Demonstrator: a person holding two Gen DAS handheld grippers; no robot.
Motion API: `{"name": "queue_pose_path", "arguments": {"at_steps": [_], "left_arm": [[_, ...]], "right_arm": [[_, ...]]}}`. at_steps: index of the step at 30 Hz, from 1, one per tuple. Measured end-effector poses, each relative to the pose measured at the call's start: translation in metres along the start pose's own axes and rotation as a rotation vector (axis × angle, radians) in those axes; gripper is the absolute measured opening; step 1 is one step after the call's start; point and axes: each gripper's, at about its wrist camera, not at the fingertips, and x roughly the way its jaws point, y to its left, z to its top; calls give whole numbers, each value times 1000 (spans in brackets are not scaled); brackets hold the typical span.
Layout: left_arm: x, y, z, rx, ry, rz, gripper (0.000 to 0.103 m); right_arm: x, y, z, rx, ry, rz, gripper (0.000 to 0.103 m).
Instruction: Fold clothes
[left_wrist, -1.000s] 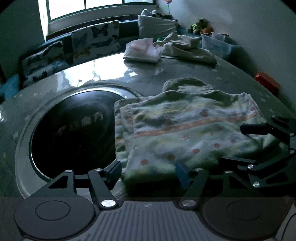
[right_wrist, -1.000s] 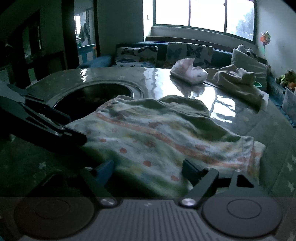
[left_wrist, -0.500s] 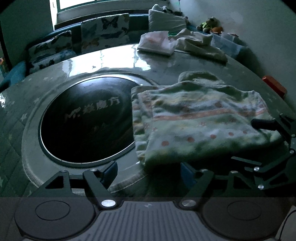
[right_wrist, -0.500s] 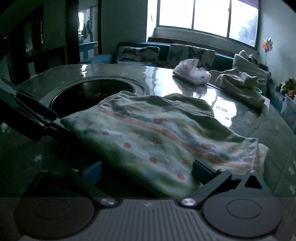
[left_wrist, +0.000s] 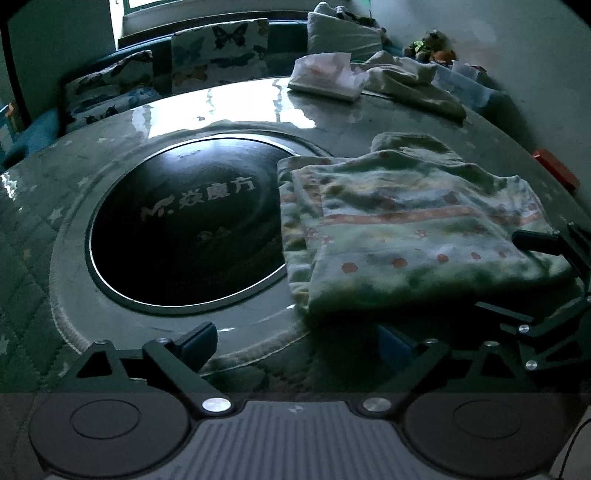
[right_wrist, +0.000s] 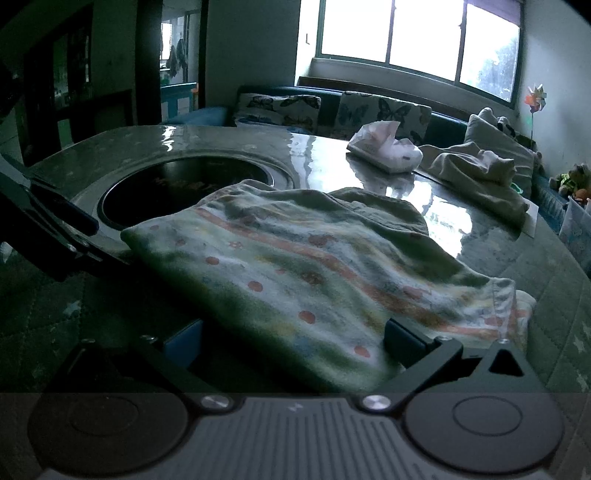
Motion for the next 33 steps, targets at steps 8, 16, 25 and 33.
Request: {"name": "queue_pose_path", "arguments": {"at_steps": [8, 16, 25, 33], "left_arm": [[-2, 6, -2, -17, -2, 11, 103], [-3, 15, -2, -42, 2, 25, 103], [-7, 33, -2, -81, -3, 60, 103], [-16, 57, 1, -117, -19, 105, 103]], "right_arm": [[1, 1, 2, 0, 9, 2, 103], [-1, 3, 15, 13, 26, 18, 103], [7, 19, 47, 13, 21, 78, 103], [23, 43, 79, -31, 17, 130, 103]]}}
